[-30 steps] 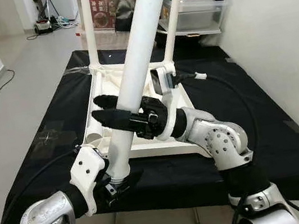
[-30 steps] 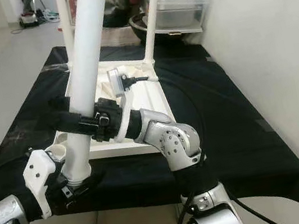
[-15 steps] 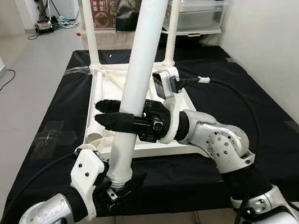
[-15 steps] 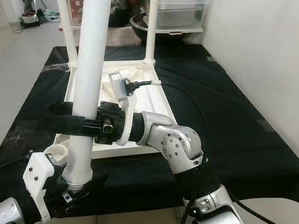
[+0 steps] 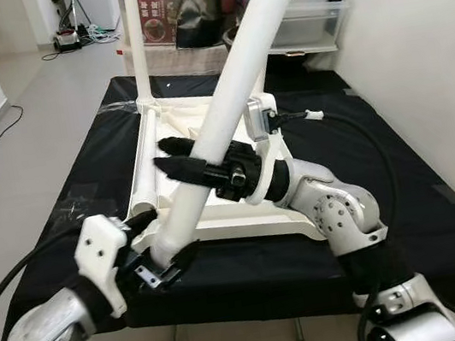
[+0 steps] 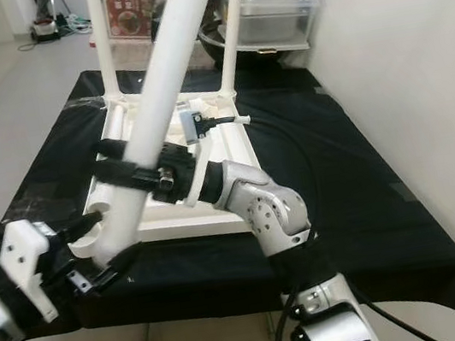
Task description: Building children table
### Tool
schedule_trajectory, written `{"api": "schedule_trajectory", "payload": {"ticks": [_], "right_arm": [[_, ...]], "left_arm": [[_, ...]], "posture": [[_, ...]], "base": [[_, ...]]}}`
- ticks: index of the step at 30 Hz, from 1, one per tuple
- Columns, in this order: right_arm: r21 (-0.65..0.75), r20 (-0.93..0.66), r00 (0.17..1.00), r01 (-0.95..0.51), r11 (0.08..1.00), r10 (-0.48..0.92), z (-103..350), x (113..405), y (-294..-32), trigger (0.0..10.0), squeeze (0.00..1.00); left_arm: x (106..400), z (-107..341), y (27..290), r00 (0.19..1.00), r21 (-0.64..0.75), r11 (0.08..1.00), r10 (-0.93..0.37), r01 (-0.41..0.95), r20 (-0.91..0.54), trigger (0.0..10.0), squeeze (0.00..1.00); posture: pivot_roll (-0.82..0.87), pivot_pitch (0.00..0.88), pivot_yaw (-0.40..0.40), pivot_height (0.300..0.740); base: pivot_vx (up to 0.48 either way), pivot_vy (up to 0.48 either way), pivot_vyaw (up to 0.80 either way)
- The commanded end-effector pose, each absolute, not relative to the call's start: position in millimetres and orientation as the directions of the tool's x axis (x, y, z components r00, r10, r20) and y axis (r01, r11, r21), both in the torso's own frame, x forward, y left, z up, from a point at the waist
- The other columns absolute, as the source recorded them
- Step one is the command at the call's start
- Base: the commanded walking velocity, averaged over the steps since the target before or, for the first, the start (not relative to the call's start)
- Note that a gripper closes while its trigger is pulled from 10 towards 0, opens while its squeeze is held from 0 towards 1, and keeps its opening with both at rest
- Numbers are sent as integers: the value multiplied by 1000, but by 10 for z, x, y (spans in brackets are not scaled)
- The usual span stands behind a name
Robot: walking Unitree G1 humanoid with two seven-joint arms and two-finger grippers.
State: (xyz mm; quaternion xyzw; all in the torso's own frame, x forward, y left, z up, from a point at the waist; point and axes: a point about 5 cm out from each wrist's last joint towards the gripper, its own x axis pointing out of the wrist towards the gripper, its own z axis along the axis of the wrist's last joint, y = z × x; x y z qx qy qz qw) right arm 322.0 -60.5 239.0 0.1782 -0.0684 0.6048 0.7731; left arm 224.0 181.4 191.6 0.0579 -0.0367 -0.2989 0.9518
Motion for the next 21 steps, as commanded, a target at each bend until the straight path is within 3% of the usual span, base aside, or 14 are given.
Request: {"api": "schedule_trajectory", "payload": {"ticks": [1,2,3,4,5,6,7,8,11,14,16,21], "right_arm": [[172,318,307,-949,264,897,2433,3282,-662,0,0],[208,276,447,-892,401,851,2401,3431,-760,10000,0],[208,276,447,-892,401,851,2401,3431,-760,10000,0],[231,242,545,-836,497,803,2377,3534,-840,10000,0],[286,215,659,-748,599,721,2367,3654,-954,10000,0],[286,215,659,-748,599,721,2367,3654,-954,10000,0],[314,182,748,-660,683,638,2356,3741,-1052,10000,0],[314,182,748,-660,683,638,2356,3741,-1052,10000,0],[350,169,851,-524,776,498,2389,3834,-1212,10000,0],[353,167,858,-512,783,485,2395,3844,-1228,10000,0],[353,74,860,-496,794,504,2383,3887,-1193,10000,0],[392,170,877,-478,786,449,2406,3886,-1246,10000,0]], "left_arm": [[2222,1918,1802,820,117,818,-571,563,40,10000,1000],[2181,1874,1776,824,104,821,-566,561,24,10000,1000],[2181,1874,1776,824,104,821,-566,561,24,10000,1000],[2150,1843,1757,826,95,823,-563,560,12,10000,1000],[2146,1811,1754,850,88,847,-526,524,8,10000,353],[2146,1811,1754,850,88,847,-526,524,8,10000,353],[2156,1788,1773,880,79,877,-476,474,2,10000,0],[2156,1788,1773,880,79,877,-476,474,2,10000,0],[2213,1751,1882,945,7,945,-328,328,-13,10000,0],[2217,1741,1903,952,2,952,-305,305,-23,10000,0],[2263,1682,2019,984,14,987,-160,161,-72,10000,0],[2352,1642,2135,989,15,1000,-4,6,-146,10000,0]], "posture": [[124,0,-129,740],[124,0,-133,740],[124,0,-133,740],[124,0,-133,740],[118,0,-129,740],[118,0,-129,740],[116,0,-127,740],[116,0,-127,740],[116,0,-126,740],[116,0,-126,740],[118,0,-126,740],[116,0,-128,740]], "base": [[0,0,0],[0,0,0],[0,0,0],[0,0,0],[0,0,0],[0,0,0],[0,0,0],[0,0,0],[0,0,0],[0,0,0],[0,0,0],[0,0,0]]}}
